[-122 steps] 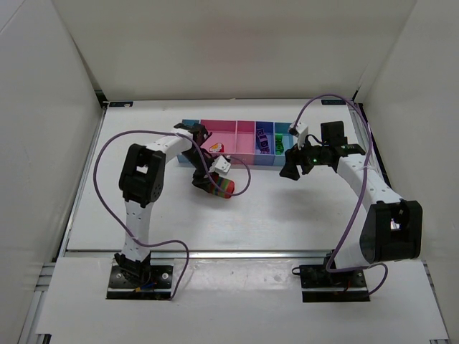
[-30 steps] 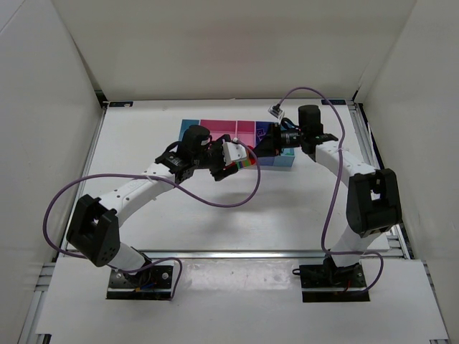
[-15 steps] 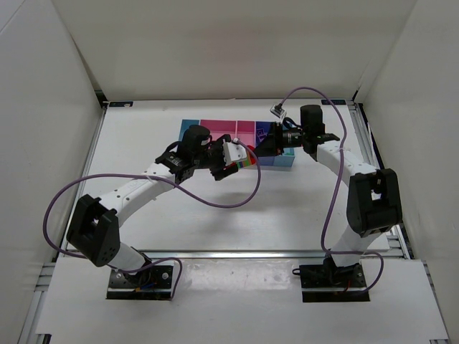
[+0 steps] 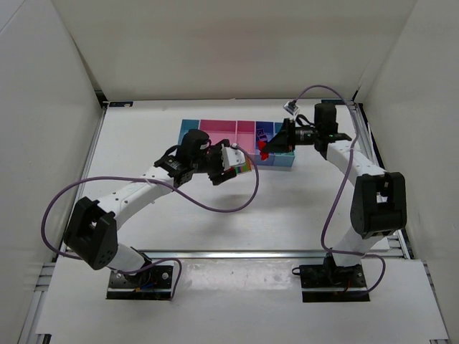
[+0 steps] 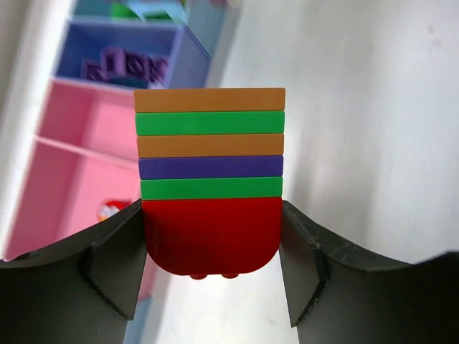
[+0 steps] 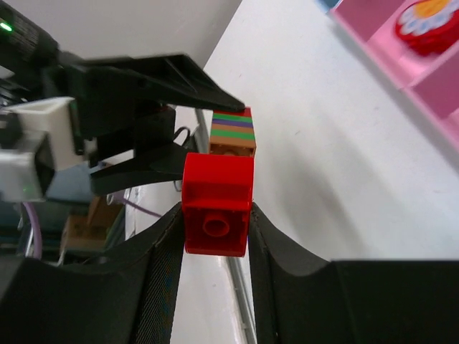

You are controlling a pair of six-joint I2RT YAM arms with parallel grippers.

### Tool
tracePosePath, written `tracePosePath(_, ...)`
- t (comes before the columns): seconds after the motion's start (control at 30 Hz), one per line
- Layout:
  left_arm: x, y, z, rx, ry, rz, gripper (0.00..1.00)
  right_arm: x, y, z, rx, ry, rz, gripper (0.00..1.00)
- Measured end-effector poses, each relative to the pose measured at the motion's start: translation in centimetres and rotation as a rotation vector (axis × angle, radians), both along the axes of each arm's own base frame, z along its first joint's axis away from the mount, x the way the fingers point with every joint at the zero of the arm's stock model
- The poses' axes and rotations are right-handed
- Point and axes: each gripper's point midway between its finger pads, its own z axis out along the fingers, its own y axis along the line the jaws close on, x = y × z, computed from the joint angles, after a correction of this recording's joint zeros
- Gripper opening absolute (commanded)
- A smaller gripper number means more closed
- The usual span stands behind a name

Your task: Sort the legos into containers by color

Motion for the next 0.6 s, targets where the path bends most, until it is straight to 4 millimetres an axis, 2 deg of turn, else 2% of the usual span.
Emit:
tracePosePath(0.13,-1.1,1.1,-1.7,0.041,0.053,0.006,0.30,1.0,-2.1,1.0,0.004,-0.035,-0.058,0.13)
tracePosePath(0.3,-1.9,1.7,-2.2,0.059,0.076,0.007,0.30,0.9,-2.1,1.2,0.003,-0.060,-0.055,0.13)
tracePosePath(0.47,-2.7,2.3,-1.5,0.056,0.072,0.010,0.31,1.0,-2.3,-0.2,-0.052,-0.058,-0.083,0.12)
tracePosePath(0.6,-3.2,3.0,-0.8,0.049,0.066,0.028,0.31,2.2,-3.1,-1.8,-0.138,-0.065,-0.165,0.12)
